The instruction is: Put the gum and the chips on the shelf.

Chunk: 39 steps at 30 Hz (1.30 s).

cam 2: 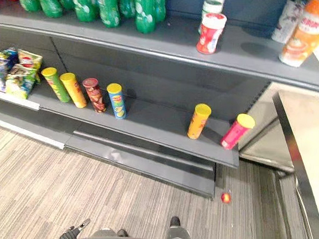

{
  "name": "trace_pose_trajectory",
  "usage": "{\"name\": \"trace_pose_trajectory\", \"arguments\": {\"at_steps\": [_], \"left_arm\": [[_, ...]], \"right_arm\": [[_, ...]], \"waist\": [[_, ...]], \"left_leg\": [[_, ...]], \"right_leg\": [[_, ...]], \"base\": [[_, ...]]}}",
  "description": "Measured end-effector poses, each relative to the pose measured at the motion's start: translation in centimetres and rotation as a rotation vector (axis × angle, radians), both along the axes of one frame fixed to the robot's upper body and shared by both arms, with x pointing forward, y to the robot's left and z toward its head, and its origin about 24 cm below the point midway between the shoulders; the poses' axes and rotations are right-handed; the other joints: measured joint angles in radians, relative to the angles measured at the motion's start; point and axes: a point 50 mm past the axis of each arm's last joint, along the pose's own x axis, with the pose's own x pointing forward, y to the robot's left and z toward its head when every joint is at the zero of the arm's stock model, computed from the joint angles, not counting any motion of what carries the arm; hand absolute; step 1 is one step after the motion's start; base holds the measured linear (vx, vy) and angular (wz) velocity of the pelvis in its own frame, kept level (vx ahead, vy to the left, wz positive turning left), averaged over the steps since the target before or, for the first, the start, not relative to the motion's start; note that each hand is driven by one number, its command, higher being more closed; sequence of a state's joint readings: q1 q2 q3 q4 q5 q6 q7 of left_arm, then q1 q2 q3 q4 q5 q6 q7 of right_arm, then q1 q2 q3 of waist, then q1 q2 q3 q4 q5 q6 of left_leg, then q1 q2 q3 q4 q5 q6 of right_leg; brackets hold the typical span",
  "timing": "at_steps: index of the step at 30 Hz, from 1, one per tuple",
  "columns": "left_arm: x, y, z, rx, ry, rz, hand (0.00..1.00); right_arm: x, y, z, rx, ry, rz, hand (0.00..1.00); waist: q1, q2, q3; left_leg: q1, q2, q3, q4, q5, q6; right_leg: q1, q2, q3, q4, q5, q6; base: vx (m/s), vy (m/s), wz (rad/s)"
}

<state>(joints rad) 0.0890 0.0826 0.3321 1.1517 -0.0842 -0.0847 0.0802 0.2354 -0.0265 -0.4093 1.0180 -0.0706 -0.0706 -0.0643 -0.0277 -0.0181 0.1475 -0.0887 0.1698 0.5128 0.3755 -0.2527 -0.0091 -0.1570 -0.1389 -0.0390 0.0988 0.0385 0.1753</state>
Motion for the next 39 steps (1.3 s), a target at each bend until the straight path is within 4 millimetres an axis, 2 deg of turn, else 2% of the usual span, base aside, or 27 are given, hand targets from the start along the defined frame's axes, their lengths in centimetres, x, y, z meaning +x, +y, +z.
{"name": "trace_pose_trajectory", "arguments": {"at_steps": [1, 2, 3, 4, 5, 7, 10, 12, 13, 15, 16, 17, 20, 23, 29, 33, 35, 36, 37, 38, 39], "left_arm": [[0.0, -0.1, 0.0, -0.007, -0.003, 0.013, 0.0], [0.0, -0.4, -0.1, -0.014, -0.007, 0.028, 0.0], [0.3, -0.4, 0.0, -0.011, -0.019, 0.028, 0.0], [0.5, -0.3, 0.1, -0.007, -0.024, 0.026, 0.0], [0.6, 0.0, 0.2, -0.001, -0.029, 0.024, 0.0], [0.5, 0.2, 0.2, 0.009, -0.017, -0.009, 0.0], [1.0, 0.0, 0.3, 0.008, -0.027, -0.043, 0.0], [1.1, 0.3, 0.3, 0.008, -0.031, -0.053, 0.0], [1.0, 0.6, 0.4, 0.013, -0.027, -0.062, 0.0], [0.7, 0.9, 0.3, 0.017, -0.015, -0.06, 0.0], [0.7, 0.9, 0.3, 0.016, -0.011, -0.061, 0.0], [0.9, 0.7, 0.3, 0.012, -0.015, -0.068, 0.0], [1.0, -0.2, 0.1, -0.01, -0.017, -0.069, 0.0], [1.2, 0.0, 0.2, -0.006, -0.024, -0.066, 0.0], [1.8, 0.2, 0.4, -0.007, -0.054, -0.009, 0.0], [2.8, 0.0, 0.6, -0.011, -0.084, 0.016, 0.0], [3.1, -0.4, 0.6, -0.023, -0.101, 0.027, 0.0], [3.3, -0.6, 0.6, -0.03, -0.109, 0.03, 0.0], [3.4, -1.5, 0.5, -0.066, -0.126, 0.067, 0.0], [3.5, -1.7, 0.5, -0.075, -0.134, 0.082, 0.0], [3.8, -2.3, 0.6, -0.087, -0.156, 0.091, 0.0]], "right_arm": [[0.0, -0.1, 0.1, -0.004, -0.013, -0.024, 0.0], [0.4, 0.0, 0.3, -0.008, -0.039, -0.057, 0.0], [0.7, -0.1, 0.4, -0.013, -0.057, -0.067, 0.0], [0.7, -0.1, 0.4, -0.013, -0.056, -0.067, 0.0], [0.3, 0.0, 0.3, -0.008, -0.038, -0.071, 0.0], [-0.4, 0.0, 0.1, -0.006, -0.009, -0.074, 0.0], [0.1, -0.5, 0.0, -0.018, 0.011, -0.067, 0.0], [0.9, -0.4, -0.1, -0.014, 0.003, -0.062, 0.0], [1.8, -0.1, -0.1, -0.006, -0.013, -0.044, 0.0], [3.8, 0.6, 0.0, 0.01, -0.055, 0.016, 0.0], [4.3, 0.8, 0.1, 0.013, -0.066, 0.027, 0.0], [4.9, 0.5, 0.3, 0.002, -0.082, 0.038, 0.0], [3.8, -0.4, 0.2, -0.018, -0.055, 0.022, 0.0], [3.7, -0.5, 0.2, -0.017, -0.059, -0.008, 0.0], [3.7, -0.9, 0.3, -0.024, -0.068, -0.048, 0.0], [3.8, -0.6, 0.3, -0.011, -0.077, -0.091, 0.0], [3.6, -0.5, 0.2, -0.002, -0.084, -0.118, 0.0], [3.7, -0.7, 0.3, -0.006, -0.087, -0.118, 0.0], [3.8, -1.1, 0.4, -0.019, -0.099, -0.12, 0.0], [3.8, -1.3, 0.5, -0.025, -0.106, -0.121, 0.0], [4.1, -1.5, 0.6, -0.028, -0.122, -0.131, 0.0]], "waist": [[0.004, 0.001, 0.005], [0.002, 0.028, 0.022], [0.004, 0.026, 0.039], [0.002, 0.034, 0.05], [0.002, 0.023, 0.049], [0.0, 0.017, 0.047], [0.001, 0.011, 0.043], [0.002, 0.0, 0.038], [0.002, -0.012, 0.034], [0.005, -0.039, 0.022], [0.004, -0.039, 0.022], [0.0, -0.022, 0.028], [-0.003, 0.013, 0.022], [-0.004, 0.014, 0.023], [-0.042, 0.02, 0.062], [-0.05, 0.029, 0.104], [-0.051, 0.038, 0.112], [-0.051, 0.046, 0.119], [-0.05, 0.059, 0.127], [-0.049, 0.057, 0.128], [-0.05, 0.065, 0.127]], "left_leg": [[-0.001, 0.013, 0.033, 0.006, -0.008, 0.016], [0.007, 0.044, 0.112, 0.009, -0.021, 0.033], [0.019, 0.072, 0.17, 0.007, -0.031, 0.021], [0.032, 0.079, 0.197, -0.006, -0.029, 0.017], [0.059, 0.084, 0.261, -0.037, -0.016, 0.016], [0.09, 0.074, 0.343, -0.102, 0.015, 0.018], [0.115, 0.031, 0.46, -0.227, 0.095, 0.026], [0.111, 0.02, 0.522, -0.26, 0.126, 0.023], [0.108, 0.016, 0.561, -0.268, 0.145, 0.019], [0.103, 0.016, 0.619, -0.268, 0.174, 0.018], [0.102, 0.015, 0.633, -0.268, 0.184, 0.017], [0.096, 0.024, 0.643, -0.273, 0.205, 0.018], [0.096, 0.055, 0.612, -0.306, 0.26, 0.001], [0.094, 0.088, 0.62, -0.305, 0.284, -0.008], [0.095, 0.113, 0.651, -0.282, 0.284, -0.006], [0.11, 0.192, 0.664, -0.138, 0.261, 0.007], [0.122, 0.264, 0.643, 0.002, 0.261, 0.007], [0.124, 0.282, 0.607, 0.031, 0.261, 0.008], [0.11, 0.294, 0.435, 0.077, 0.276, 0.004], [0.09, 0.294, 0.356, 0.098, 0.283, 0.006], [0.035, 0.266, 0.164, 0.13, 0.271, -0.019]], "right_leg": [[0.001, -0.01, -0.018, -0.029, 0.003, 0.008], [-0.015, -0.036, -0.12, -0.02, -0.022, -0.032], [-0.044, -0.058, -0.236, 0.072, -0.045, -0.074], [-0.048, -0.072, -0.284, 0.121, -0.057, -0.095], [-0.043, -0.103, -0.351, 0.189, -0.072, -0.118], [-0.009, -0.143, -0.412, 0.28, -0.091, -0.134], [0.036, -0.207, -0.473, 0.423, -0.102, -0.15], [0.078, -0.209, -0.481, 0.401, -0.1, -0.144], [0.119, -0.2, -0.494, 0.314, -0.082, -0.114], [0.167, -0.157, -0.517, 0.117, -0.111, -0.066], [0.177, -0.145, -0.519, 0.068, -0.118, -0.057], [0.188, -0.117, -0.519, 0.003, -0.122, -0.041], [0.201, -0.06, -0.52, -0.034, -0.114, -0.053], [0.202, -0.018, -0.512, -0.063, -0.107, -0.07], [0.164, -0.017, -0.474, -0.02, -0.122, -0.098], [0.155, -0.02, -0.436, 0.034, -0.145, -0.12], [0.141, -0.013, -0.381, 0.074, -0.173, -0.135], [0.141, -0.005, -0.359, 0.08, -0.177, -0.141], [0.134, 0.011, -0.294, 0.089, -0.19, -0.146], [0.126, 0.017, -0.265, 0.091, -0.194, -0.147], [0.11, 0.02, -0.212, 0.093, -0.195, -0.148]], "base": [[-0.2, 0.222, -1.56], [-0.2, 0.241, -1.85], [-0.2, 0.243, -1.88], [-0.12, 0.261, -1.73], [-0.07, 0.237, -1.5], [-0.08, 0.205, -1.25], [-0.12, 0.095, -1.09], [-0.12, -0.027, -1.05], [-0.07, -0.097, -0.96], [-0.11, -0.257, -1.03], [-0.14, -0.345, -0.73], [-0.13, -0.272, -0.4], [-0.1, -0.212, -0.1], [-0.06, -0.109, -0.12], [-0.03, 0.006, -0.18], [0.0, -0.021, -0.36], [-0.05, -0.086, -0.65], [-0.09, -0.092, -1.06], [-0.06, -0.054, -1.01], [-0.05, -0.051, -1.31], [0.04, 0.009, -0.98]]}}
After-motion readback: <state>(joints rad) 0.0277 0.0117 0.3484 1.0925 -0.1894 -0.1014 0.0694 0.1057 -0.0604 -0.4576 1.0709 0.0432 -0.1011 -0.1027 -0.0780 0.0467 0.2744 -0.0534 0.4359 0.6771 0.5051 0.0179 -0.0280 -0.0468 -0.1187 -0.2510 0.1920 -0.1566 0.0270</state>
